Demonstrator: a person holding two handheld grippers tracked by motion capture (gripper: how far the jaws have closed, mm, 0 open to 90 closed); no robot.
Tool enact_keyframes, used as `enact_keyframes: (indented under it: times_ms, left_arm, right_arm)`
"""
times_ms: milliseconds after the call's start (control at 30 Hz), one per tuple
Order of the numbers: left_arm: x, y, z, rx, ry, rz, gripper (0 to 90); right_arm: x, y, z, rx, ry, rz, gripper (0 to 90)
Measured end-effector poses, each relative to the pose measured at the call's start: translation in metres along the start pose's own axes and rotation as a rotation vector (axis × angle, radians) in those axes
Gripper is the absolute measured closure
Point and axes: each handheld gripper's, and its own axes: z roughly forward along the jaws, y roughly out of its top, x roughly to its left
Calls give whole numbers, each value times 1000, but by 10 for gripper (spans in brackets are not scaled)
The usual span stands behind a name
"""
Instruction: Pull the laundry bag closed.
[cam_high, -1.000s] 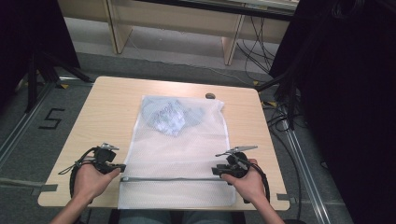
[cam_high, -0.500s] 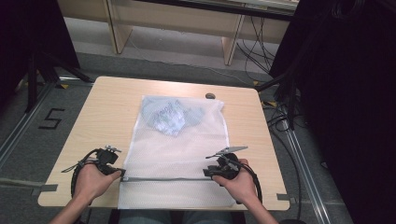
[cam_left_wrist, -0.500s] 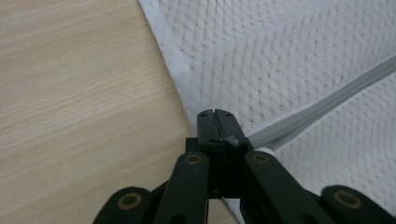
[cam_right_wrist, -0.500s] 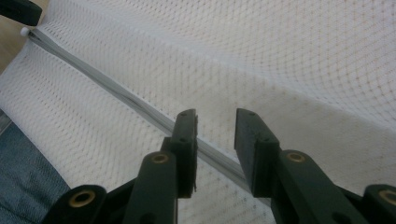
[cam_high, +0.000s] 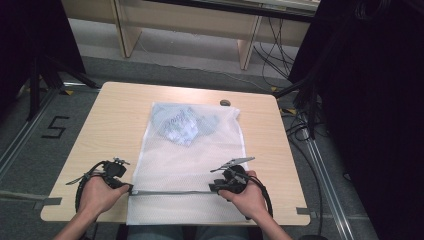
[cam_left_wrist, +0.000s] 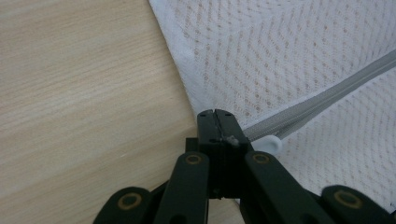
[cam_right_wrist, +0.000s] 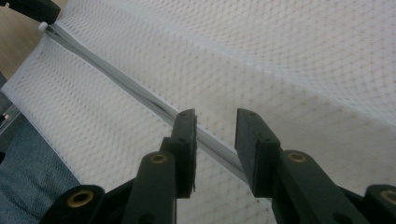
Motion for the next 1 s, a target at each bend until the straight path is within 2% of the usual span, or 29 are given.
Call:
enact_keyframes:
  times_ms: [67, 100, 133, 200, 233, 333, 367, 467, 500, 633, 667, 700, 733, 767, 800, 867, 900, 933, 967, 1000]
  left_arm:
    - [0, 0, 1, 4, -8, 4, 896]
    - [0, 0, 1, 4, -8, 4, 895]
    - [0, 1, 0, 2, -9, 4, 895]
    - [0, 2, -2, -10, -17, 6, 895]
    - [-1, 2, -1, -16, -16, 5, 895]
    - [-1, 1, 1, 9, -20, 15, 896]
    - [-1, 1, 2, 14, -16, 12, 896]
    - [-2, 2, 6, 24, -20, 10, 896]
    - [-1, 2, 6, 27, -22, 30, 896]
    - [-2, 2, 7, 34, -25, 14, 895]
    - [-2, 2, 7, 36, -26, 11, 895]
    - [-1, 2, 7, 34, -30, 9, 895]
    - [1, 2, 6, 39, -34, 33, 895]
    - [2, 2, 5, 52, -33, 38, 895]
    - [0, 1, 6, 27, -35, 1, 895]
    - [0, 1, 3, 31, -38, 5, 896]
    - [2, 1, 1, 47, -43, 29, 896]
    - [1, 1, 2, 25, -43, 6, 895]
    - [2, 1, 2, 29, -41, 25, 895]
    - [3, 1, 2, 26, -43, 26, 895]
  right_arm:
    - [6, 3, 5, 2, 22, -10, 693]
    - [6, 3, 5, 2, 22, -10, 693]
    - [13, 5, 7, 30, 19, -2, 693]
    - [15, 6, 9, 27, 25, -8, 692]
    - [18, 9, 13, 10, 36, -46, 692]
    - [24, 11, 16, 19, 47, -34, 691]
    - [24, 13, 17, 19, 46, -68, 690]
    - [31, 16, 21, 30, 61, -77, 688]
    - [35, 17, 24, 34, 68, -86, 687]
    - [41, 20, 28, 35, 77, -99, 687]
    - [48, 22, 32, 47, 91, -85, 687]
    - [48, 22, 32, 47, 91, -85, 688]
    - [50, 23, 33, 49, 90, -95, 689]
    - [54, 25, 36, 55, 104, -98, 691]
    - [59, 27, 39, 57, 112, -114, 691]
    - [65, 29, 43, 55, 122, -130, 691]
    - [65, 29, 43, 55, 122, -130, 691]
    - [67, 31, 45, 63, 129, -136, 691]
    - [70, 32, 47, 63, 129, -140, 692]
    - [70, 32, 47, 63, 129, -140, 692]
